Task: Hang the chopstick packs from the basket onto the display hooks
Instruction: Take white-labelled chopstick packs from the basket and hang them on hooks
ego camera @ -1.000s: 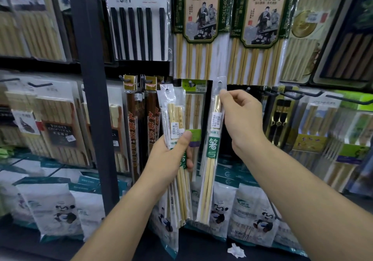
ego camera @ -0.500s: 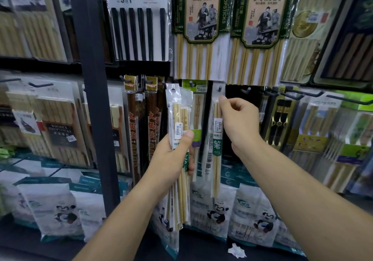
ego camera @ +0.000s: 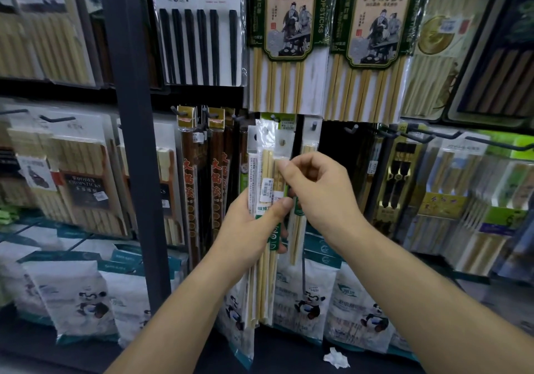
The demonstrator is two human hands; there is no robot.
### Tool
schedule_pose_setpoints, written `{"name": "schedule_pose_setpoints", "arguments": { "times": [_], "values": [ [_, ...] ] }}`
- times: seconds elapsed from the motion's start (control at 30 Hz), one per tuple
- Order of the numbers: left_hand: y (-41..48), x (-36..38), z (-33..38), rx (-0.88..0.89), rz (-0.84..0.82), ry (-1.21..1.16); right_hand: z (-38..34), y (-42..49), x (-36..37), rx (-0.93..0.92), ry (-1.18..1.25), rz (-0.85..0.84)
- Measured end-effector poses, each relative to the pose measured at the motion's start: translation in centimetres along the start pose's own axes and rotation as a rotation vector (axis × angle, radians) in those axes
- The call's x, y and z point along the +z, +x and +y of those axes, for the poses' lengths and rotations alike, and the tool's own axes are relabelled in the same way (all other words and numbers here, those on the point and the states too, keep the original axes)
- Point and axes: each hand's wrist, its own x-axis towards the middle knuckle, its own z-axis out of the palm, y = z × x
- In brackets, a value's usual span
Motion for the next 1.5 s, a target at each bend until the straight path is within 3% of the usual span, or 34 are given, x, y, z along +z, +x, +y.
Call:
{"name": "schedule_pose_setpoints", "arguments": {
  "times": [0.33,0.5,0.97,1.4,1.5],
  "values": [
    [0.0,0.4,0.0,-0.077,0.052,-0.162,-0.1,0.8,-0.1,0.021,0.004,0.064],
    [0.5,-0.1,-0.5,-0.054,0.122,-0.067,-0.5,1.7,-0.9,0.044,0.064,0.166],
    [0.5,-0.4,-0.5,-0.049,0.094,-0.058,-0.3,4.7,-1.2,0.053,0.031,0.270],
    [0.5,-0.5,-0.5,-0.051,0.084,-0.038,1.5,4.1,-1.8,0.045,-0.142,0.341],
    [0.4,-0.3,-0.6,-0.055,0.064,-0.087,0.8,2.7,-1.3,-0.002,-0.109,0.289]
  ]
}}
